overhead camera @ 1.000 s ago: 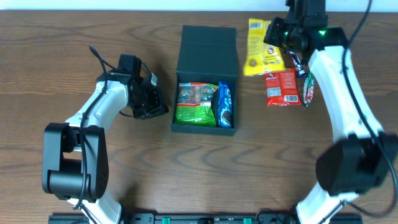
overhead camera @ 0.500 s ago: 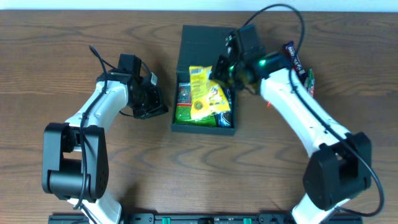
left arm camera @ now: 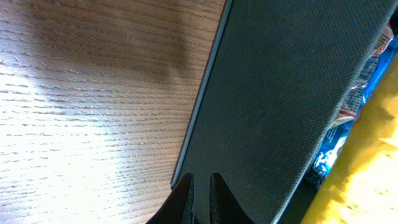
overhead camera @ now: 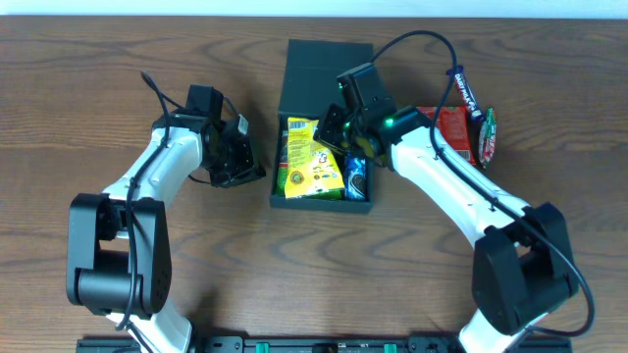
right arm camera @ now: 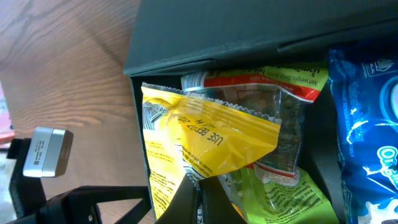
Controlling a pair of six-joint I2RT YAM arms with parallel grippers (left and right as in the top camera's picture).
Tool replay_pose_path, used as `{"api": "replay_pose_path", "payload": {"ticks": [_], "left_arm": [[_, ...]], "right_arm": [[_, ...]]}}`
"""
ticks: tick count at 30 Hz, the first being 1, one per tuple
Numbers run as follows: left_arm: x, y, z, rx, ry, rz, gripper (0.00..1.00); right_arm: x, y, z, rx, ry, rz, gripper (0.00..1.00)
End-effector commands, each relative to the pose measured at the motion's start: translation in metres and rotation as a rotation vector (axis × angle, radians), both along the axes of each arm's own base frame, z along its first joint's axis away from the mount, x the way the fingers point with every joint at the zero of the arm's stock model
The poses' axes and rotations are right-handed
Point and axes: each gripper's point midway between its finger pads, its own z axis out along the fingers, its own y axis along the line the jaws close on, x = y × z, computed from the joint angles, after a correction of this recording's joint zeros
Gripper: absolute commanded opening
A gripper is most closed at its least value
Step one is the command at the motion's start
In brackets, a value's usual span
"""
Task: Pack container
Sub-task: 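Lower the yellow bag into the box and open the right gripper, then move the right gripper back toward the red bag and Dairy Milk bar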
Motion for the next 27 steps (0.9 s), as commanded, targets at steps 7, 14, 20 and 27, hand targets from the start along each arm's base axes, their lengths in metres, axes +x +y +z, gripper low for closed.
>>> {"api": "replay_pose_path", "payload": {"ticks": [7, 14, 20, 27], "left_arm": [[0.0, 0.002, -0.002, 0.001, 0.006, 0.004, 0.06], [0.0, 0.002, -0.002, 0.001, 0.007, 0.004, 0.95], [0.0, 0.002, -0.002, 0.001, 0.007, 0.004, 0.95], [0.0, 0.002, -0.002, 0.001, 0.007, 0.004, 0.95]], "right_arm": [[0.001, -0.001, -0.006, -0.043, -0.003, -0.081, 0.01], [0.002, 0.009, -0.023, -0.034, 0.02, -0.077, 0.02], [0.005, 0.01, -0.039, -0.05, 0.039, -0.09, 0.01], [0.005, 0.015, -0.06, -0.05, 0.07, -0.077, 0.11]]}}
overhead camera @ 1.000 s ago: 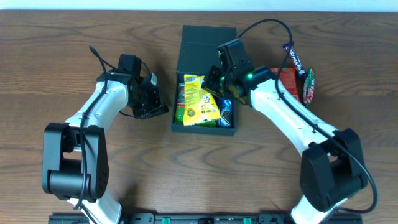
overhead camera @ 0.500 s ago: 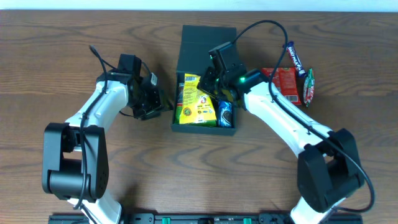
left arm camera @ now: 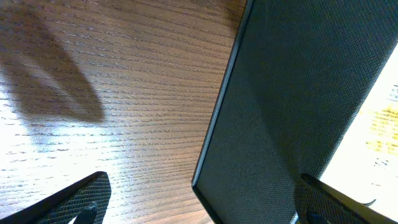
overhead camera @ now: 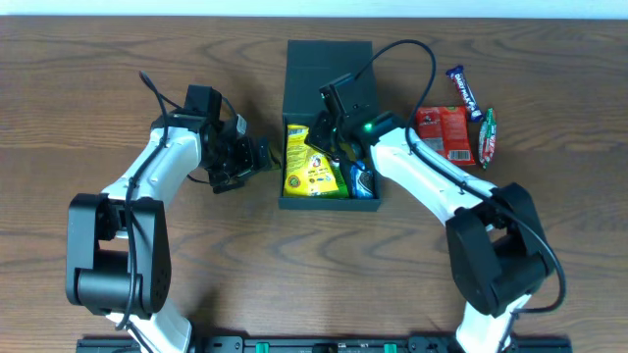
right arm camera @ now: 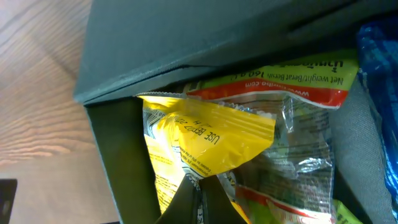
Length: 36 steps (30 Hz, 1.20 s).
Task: Pack container
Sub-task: 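Move the right gripper back toward the red bag and Dairy Milk bar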
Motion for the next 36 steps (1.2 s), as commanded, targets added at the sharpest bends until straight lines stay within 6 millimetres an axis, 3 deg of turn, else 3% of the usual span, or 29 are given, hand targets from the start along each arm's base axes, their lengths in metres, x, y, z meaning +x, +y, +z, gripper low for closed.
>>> {"api": "replay_pose_path", "payload": {"ticks": [1, 2, 4, 6, 9, 13, 15, 16, 17, 18, 21, 23, 29, 33, 36], "left_arm": [[-0.001, -0.001, -0.002, -0.002, 0.005, -0.004, 0.95], [-0.001, 0.0, -0.002, -0.002, 0.005, -0.004, 0.95], [-0.001, 0.0, -0.002, -0.002, 0.006, -0.004, 0.95], [-0.001, 0.0, -0.002, -0.001, 0.006, -0.004, 0.95], [-0.001, 0.0, -0.002, 0.002, 0.005, -0.004, 0.95], [-0.002, 0.002, -0.003, 0.014, 0.009, -0.005, 0.95], [-0.003, 0.004, -0.005, 0.029, 0.014, -0.003, 0.95], [-0.004, 0.004, -0.005, 0.029, 0.016, -0.006, 0.95], [-0.004, 0.004, -0.005, 0.03, 0.017, -0.006, 0.95], [-0.004, 0.004, -0.005, 0.029, 0.017, -0.006, 0.95], [-0.004, 0.004, -0.005, 0.029, 0.017, -0.006, 0.95], [-0.004, 0.004, -0.005, 0.029, 0.017, -0.006, 0.95], [-0.004, 0.004, -0.005, 0.029, 0.017, -0.006, 0.95], [-0.004, 0.004, -0.005, 0.029, 0.018, -0.006, 0.95], [-0.005, 0.004, -0.005, 0.029, 0.021, -0.006, 0.95]], "right_arm": [[-0.006, 0.009, -0.019, 0.012, 0.044, 0.021, 0.38], [-0.007, 0.012, -0.018, 0.029, 0.049, 0.032, 0.66], [-0.007, 0.015, -0.015, 0.043, 0.044, 0.052, 0.99], [-0.002, 0.016, -0.002, 0.045, 0.003, 0.077, 0.99], [0.008, 0.011, 0.035, 0.056, -0.083, 0.1, 0.99], [0.018, -0.004, 0.11, 0.052, -0.269, 0.175, 0.99], [0.02, -0.026, 0.141, -0.012, -0.371, 0.189, 0.91], [0.023, -0.054, 0.154, -0.099, -0.407, 0.141, 0.67], [0.023, -0.08, 0.157, -0.178, -0.404, 0.082, 0.33], [0.019, -0.115, 0.154, -0.277, -0.366, 0.005, 0.01], [-0.003, -0.176, 0.121, -0.413, -0.171, -0.074, 0.01], [-0.013, -0.191, 0.098, -0.44, -0.083, -0.072, 0.01], [-0.045, -0.183, 0.012, -0.435, 0.148, 0.06, 0.01], [-0.054, -0.158, -0.017, -0.351, 0.214, 0.188, 0.01], [-0.058, -0.144, -0.025, -0.32, 0.229, 0.226, 0.01]]}}
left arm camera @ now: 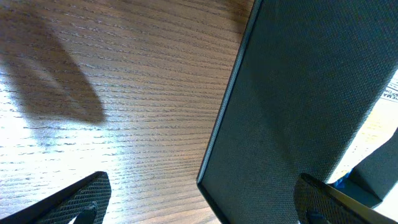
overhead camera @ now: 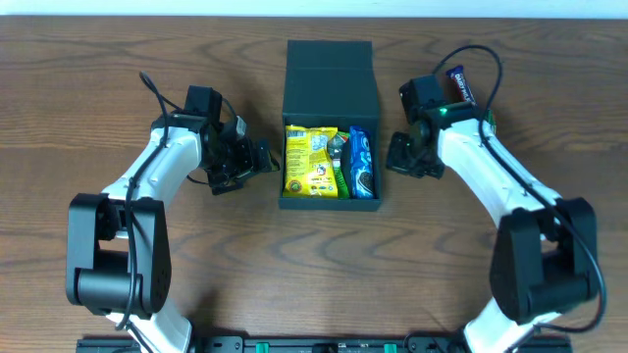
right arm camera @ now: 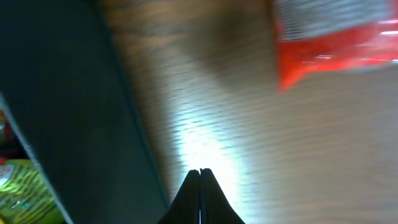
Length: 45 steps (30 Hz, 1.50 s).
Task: Pack container
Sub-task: 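Move the right gripper back toward the red bag and Dairy Milk bar, then grasp the red Jacks bag with the right gripper and lift it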
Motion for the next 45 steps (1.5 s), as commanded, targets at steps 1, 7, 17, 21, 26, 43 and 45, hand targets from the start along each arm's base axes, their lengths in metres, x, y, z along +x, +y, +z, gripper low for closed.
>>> {"api": "replay_pose_path", "payload": {"ticks": [1, 7, 17, 21, 26, 43, 45], "left_arm": [[-0.002, 0.002, -0.003, 0.011, 0.007, -0.008, 0.95], [-0.002, 0.002, -0.003, 0.012, 0.006, -0.008, 0.95], [-0.002, 0.002, -0.003, 0.012, 0.009, -0.008, 0.95], [-0.003, 0.002, -0.003, 0.013, 0.014, -0.008, 0.95], [-0.003, 0.002, -0.003, 0.013, 0.013, -0.008, 0.95], [-0.003, 0.002, -0.003, 0.013, 0.014, -0.007, 0.95], [-0.003, 0.002, -0.003, 0.013, 0.014, -0.007, 0.95]], "right_arm": [[-0.008, 0.028, -0.004, 0.073, 0.027, 0.093, 0.01], [-0.016, 0.047, -0.003, 0.089, 0.032, 0.143, 0.01], [0.013, -0.006, 0.009, -0.071, -0.045, 0.071, 0.01], [0.036, -0.051, 0.033, -0.204, -0.107, -0.002, 0.53], [0.053, -0.088, 0.029, -0.256, -0.144, 0.019, 0.79], [0.078, -0.098, -0.042, -0.339, -0.097, 0.187, 0.87], [0.078, -0.098, -0.048, -0.338, -0.088, 0.189, 0.74]]}}
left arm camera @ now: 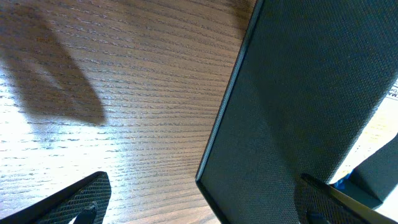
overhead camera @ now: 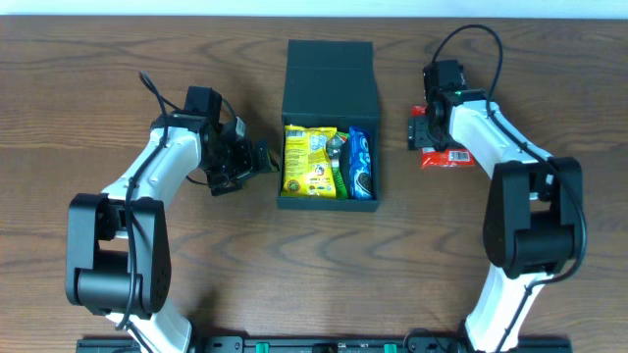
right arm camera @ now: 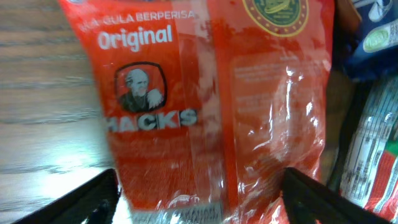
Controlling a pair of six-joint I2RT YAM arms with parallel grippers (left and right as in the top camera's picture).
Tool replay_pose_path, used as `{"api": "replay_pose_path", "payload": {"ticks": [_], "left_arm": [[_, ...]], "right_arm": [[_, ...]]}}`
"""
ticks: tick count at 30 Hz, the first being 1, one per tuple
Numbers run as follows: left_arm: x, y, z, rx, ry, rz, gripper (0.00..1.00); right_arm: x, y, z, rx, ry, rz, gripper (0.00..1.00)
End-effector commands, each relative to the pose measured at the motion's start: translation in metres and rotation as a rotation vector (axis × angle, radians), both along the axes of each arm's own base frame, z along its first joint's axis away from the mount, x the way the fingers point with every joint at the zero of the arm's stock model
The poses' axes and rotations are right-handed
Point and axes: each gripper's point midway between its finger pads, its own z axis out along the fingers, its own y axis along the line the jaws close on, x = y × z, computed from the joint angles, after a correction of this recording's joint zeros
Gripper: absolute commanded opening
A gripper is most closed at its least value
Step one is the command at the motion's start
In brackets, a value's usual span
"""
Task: Pack container
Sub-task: 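Grasp the red Jacks bag with the right gripper and lift it, then carry the red bag into the box and release it with the right gripper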
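A dark green box (overhead camera: 328, 137) lies open mid-table, lid folded back, holding a yellow packet (overhead camera: 310, 163), a green-red packet and a blue packet (overhead camera: 360, 167). My right gripper (right arm camera: 200, 202) stands open over a red "Hacks Original" packet (right arm camera: 217, 99), its fingers spread either side of the packet's end. That packet (overhead camera: 444, 147) lies right of the box. My left gripper (left arm camera: 205, 202) is open, its fingers straddling the box's left wall (left arm camera: 298, 106); one finger is outside on the wood.
A blue-wrapped bar (right arm camera: 367, 31) and a striped red-green wrapper (right arm camera: 373, 168) lie just right of the red packet. The wooden table (overhead camera: 118, 59) runs all around the box.
My right gripper was shut beside the box's right wall; now it is open above the red packet farther back and right. The left arm and the box have not moved.
First my right gripper was shut on the yellow packet inside the skewed box, left gripper shut against its left wall. Then the box stood straight and the left gripper was open. The yellow packet was left in the box; my right gripper now stands over the red packet.
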Motion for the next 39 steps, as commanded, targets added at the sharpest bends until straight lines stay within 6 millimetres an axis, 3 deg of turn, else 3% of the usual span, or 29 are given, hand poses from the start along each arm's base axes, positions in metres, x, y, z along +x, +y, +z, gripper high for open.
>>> {"api": "replay_pose_path", "payload": {"ticks": [1, 7, 11, 13, 19, 22, 26, 30, 34, 39], "left_arm": [[-0.001, 0.001, -0.003, 0.008, 0.004, -0.008, 0.95], [-0.001, 0.001, -0.003, 0.007, 0.006, -0.007, 0.95], [-0.001, 0.001, -0.003, 0.007, 0.007, -0.004, 0.95], [-0.001, 0.001, -0.002, 0.007, 0.007, -0.004, 0.95], [-0.001, 0.001, -0.003, 0.007, 0.007, -0.004, 0.95], [-0.001, 0.001, -0.003, 0.007, 0.007, -0.005, 0.95], [-0.001, 0.002, -0.003, 0.008, 0.006, -0.004, 0.95], [-0.001, 0.013, -0.002, 0.011, 0.007, 0.002, 0.95], [0.0, 0.041, 0.002, 0.014, 0.026, 0.049, 0.95], [0.003, 0.077, 0.008, 0.012, 0.038, 0.129, 0.95]], "right_arm": [[-0.005, -0.005, -0.015, -0.018, 0.039, 0.016, 0.66], [-0.007, -0.005, -0.022, -0.02, 0.057, 0.016, 0.24], [-0.003, -0.004, -0.008, -0.02, 0.054, 0.017, 0.08], [0.003, -0.002, 0.011, -0.014, 0.039, 0.002, 0.01], [0.021, 0.019, 0.093, 0.059, -0.053, -0.076, 0.01], [0.021, 0.055, 0.134, 0.174, -0.092, -0.032, 0.01], [0.007, 0.104, 0.156, 0.276, -0.109, -0.019, 0.01], [-0.02, 0.156, 0.151, 0.316, -0.053, -0.017, 0.01], [-0.044, 0.211, 0.152, 0.342, -0.055, -0.005, 0.01], [-0.067, 0.248, 0.138, 0.311, -0.058, -0.054, 0.01]]}}
